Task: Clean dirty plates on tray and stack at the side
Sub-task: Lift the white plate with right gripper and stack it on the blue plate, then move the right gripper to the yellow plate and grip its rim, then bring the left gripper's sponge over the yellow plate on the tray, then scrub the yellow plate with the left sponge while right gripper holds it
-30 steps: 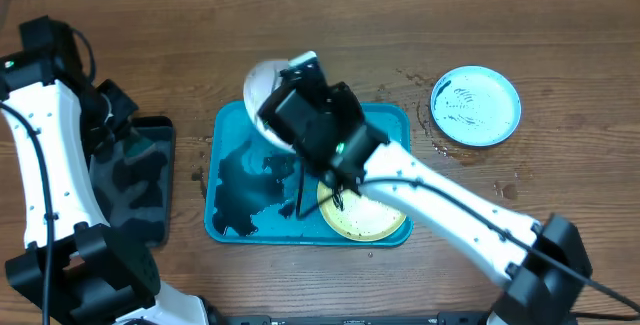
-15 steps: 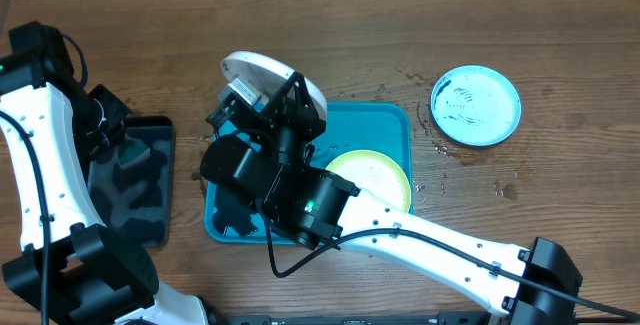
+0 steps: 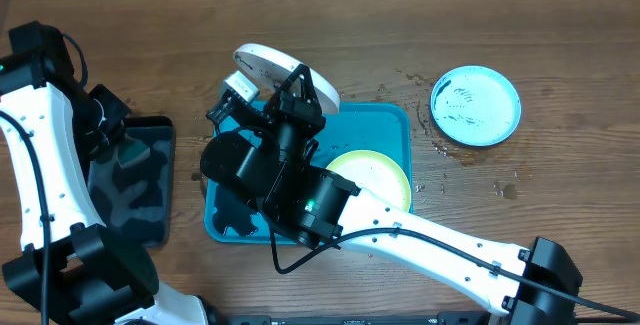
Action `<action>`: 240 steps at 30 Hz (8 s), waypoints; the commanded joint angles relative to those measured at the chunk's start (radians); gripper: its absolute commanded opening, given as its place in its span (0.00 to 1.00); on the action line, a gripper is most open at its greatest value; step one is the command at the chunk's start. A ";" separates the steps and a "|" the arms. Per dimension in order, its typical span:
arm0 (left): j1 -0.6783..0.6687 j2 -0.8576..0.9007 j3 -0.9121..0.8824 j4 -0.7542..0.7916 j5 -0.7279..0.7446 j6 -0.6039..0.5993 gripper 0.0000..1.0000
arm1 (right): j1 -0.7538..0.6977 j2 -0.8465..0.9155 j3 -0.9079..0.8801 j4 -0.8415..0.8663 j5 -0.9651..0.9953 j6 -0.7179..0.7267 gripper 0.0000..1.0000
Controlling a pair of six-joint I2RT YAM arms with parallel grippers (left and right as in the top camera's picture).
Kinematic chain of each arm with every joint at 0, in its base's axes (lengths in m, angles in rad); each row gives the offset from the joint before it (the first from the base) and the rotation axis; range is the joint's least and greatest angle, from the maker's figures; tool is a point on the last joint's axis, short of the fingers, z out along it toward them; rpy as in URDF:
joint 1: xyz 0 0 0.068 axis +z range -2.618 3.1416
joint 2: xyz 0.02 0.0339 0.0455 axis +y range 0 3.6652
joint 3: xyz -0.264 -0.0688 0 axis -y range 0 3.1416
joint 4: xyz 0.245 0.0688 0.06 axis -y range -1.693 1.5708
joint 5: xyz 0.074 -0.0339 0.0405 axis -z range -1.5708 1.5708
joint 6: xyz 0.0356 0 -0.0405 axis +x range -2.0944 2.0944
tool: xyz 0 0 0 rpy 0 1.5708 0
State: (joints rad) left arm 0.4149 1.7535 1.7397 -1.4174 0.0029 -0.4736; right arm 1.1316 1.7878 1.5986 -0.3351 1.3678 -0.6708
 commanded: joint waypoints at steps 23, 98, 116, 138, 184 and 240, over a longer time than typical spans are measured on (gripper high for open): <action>0.003 0.000 -0.004 -0.006 -0.006 -0.021 0.04 | -1.016 -0.018 0.004 -0.750 -1.411 1.070 0.04; -0.038 0.001 -0.004 0.006 -0.002 -0.021 0.04 | -0.678 0.005 -0.461 -0.512 -1.439 0.723 0.45; -0.038 0.001 -0.004 0.003 -0.002 -0.021 0.04 | -0.678 0.004 -0.520 -0.617 -1.501 0.864 0.41; -0.045 0.001 -0.004 0.005 0.024 -0.020 0.04 | -0.677 0.005 -0.555 -0.529 -1.611 1.030 0.38; -0.808 0.010 -0.600 0.628 0.270 -0.065 0.04 | -0.520 0.006 -0.567 -0.215 -1.580 1.344 0.04; -0.747 0.216 -0.338 0.430 0.454 0.169 0.04 | -0.527 0.006 -0.567 -0.280 -1.511 1.345 0.04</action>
State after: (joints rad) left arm -0.3183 1.9491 1.4014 -1.0054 0.2424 -0.3759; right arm 0.6075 1.7962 1.0355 -0.6178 -0.1635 0.6792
